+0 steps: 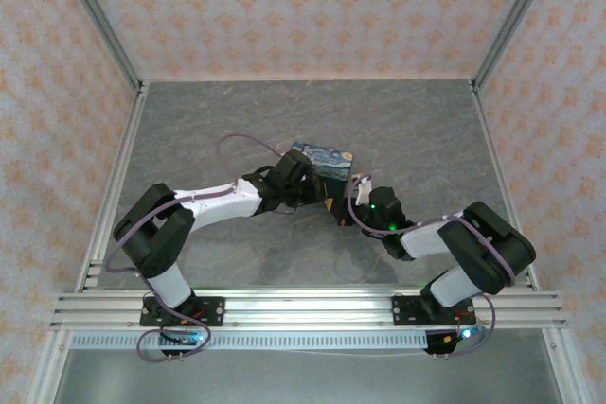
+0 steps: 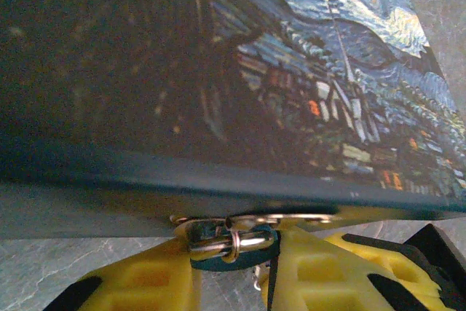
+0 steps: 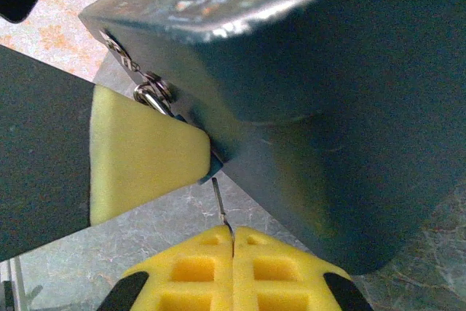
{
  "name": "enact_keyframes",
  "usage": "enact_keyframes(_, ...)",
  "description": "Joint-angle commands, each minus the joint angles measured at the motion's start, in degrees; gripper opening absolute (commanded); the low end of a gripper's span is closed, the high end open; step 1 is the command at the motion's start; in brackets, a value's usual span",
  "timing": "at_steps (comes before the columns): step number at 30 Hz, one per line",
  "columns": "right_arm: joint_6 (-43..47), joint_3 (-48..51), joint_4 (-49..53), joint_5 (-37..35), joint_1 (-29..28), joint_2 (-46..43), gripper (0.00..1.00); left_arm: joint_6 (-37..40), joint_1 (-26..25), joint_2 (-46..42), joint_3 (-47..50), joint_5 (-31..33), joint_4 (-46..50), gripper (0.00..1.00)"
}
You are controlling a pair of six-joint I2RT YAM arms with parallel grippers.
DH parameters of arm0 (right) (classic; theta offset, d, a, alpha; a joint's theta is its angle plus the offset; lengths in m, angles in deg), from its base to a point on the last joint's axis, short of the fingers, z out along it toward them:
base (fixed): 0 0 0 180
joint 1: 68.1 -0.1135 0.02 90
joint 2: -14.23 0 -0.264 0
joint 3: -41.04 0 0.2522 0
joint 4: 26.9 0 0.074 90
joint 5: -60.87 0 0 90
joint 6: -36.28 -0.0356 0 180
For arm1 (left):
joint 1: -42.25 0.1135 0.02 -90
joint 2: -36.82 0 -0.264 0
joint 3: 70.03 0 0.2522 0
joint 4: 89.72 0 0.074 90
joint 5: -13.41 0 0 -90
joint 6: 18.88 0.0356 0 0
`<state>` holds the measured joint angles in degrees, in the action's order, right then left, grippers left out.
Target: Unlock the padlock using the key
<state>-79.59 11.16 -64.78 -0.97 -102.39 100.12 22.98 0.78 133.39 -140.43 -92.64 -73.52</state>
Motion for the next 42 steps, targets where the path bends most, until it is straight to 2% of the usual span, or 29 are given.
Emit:
enact_keyframes(1,0.08,-0.3,-2.94,0.99,0.36,-0.46,0.0,0.33,0.61,-2.66,-2.08,1.38,0.53,0.26)
enact_keyframes(31,0.62,-0.76,-6.49,2.6,0.36,1.56,0.0,-0.02,0.61,-2.71,-2.18,0.63,0.57,0.26)
enact_keyframes(42,0.94,-0.24,-6.95,1.22,0.36,1.48,0.0,-0.02,0.61,-2.93,-2.5,0.61,0.92,0.26)
